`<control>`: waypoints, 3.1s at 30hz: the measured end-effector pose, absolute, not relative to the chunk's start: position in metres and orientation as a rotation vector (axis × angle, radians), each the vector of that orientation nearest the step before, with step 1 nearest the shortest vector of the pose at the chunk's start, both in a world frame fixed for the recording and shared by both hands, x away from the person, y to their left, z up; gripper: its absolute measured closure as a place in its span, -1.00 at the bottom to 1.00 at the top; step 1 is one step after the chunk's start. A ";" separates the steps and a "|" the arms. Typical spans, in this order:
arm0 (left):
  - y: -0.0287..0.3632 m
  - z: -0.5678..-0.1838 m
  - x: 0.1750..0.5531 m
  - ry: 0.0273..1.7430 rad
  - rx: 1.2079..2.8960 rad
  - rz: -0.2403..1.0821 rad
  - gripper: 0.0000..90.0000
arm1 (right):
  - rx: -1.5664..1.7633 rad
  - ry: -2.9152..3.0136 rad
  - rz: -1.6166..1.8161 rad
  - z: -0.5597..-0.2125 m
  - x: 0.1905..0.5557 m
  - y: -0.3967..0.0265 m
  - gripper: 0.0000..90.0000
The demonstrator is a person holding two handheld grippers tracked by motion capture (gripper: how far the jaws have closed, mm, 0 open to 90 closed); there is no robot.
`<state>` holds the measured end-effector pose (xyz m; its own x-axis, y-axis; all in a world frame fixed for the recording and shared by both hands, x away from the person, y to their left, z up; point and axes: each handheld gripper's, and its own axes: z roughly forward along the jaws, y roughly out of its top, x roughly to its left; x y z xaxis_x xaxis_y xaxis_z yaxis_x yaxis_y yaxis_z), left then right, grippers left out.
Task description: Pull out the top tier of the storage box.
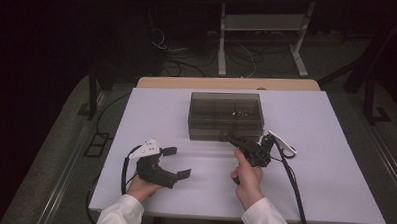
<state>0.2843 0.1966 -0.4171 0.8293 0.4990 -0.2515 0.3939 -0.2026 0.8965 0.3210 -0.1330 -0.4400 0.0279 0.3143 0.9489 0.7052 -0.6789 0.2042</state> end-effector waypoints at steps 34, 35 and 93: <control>0.196 -0.418 0.284 0.682 1.830 0.108 -1.00 | -1.882 -1.402 -1.718 -0.432 0.306 -0.146 0.04; 0.196 -0.418 0.284 0.681 1.831 0.109 -1.00 | -1.879 -1.423 -1.711 -0.431 0.306 -0.147 0.03; 0.196 -0.418 0.285 0.681 1.832 0.108 -1.00 | -1.274 -2.440 -1.374 -0.336 0.355 -0.165 -0.15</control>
<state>0.2852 0.1958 -0.4182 0.8292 0.4995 -0.2507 0.3971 -0.2109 0.8932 0.3550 -0.1652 -0.3356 -0.6553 0.6272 0.4209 0.6851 0.2588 0.6809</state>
